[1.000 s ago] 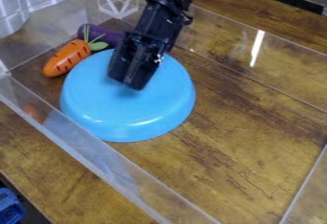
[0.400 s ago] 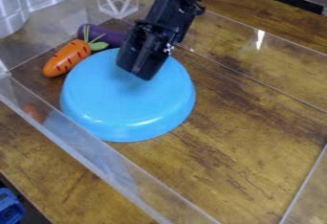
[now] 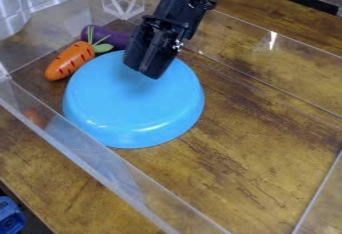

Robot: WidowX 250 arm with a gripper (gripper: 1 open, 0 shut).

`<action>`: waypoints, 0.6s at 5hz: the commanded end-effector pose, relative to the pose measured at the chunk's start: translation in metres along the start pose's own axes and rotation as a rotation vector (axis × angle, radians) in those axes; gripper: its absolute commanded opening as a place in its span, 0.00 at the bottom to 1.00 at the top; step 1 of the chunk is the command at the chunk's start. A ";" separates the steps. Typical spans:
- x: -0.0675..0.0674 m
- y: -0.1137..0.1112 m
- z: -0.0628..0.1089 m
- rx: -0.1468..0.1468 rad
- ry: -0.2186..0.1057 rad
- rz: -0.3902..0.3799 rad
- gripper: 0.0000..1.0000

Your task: Move the carrot to the right side

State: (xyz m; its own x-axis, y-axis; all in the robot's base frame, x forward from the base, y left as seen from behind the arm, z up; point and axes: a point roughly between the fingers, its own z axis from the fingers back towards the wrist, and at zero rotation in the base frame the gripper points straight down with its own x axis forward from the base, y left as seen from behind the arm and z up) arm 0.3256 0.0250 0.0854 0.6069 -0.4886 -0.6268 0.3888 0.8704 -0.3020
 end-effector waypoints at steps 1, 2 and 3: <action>-0.014 -0.014 0.030 0.065 -0.073 -0.021 0.00; -0.014 -0.016 0.032 0.065 -0.068 -0.030 0.00; -0.014 -0.020 0.037 0.076 -0.059 -0.046 0.00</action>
State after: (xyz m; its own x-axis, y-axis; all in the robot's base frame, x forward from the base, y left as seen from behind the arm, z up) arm 0.3311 0.0192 0.1011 0.5914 -0.5195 -0.6167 0.4210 0.8512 -0.3132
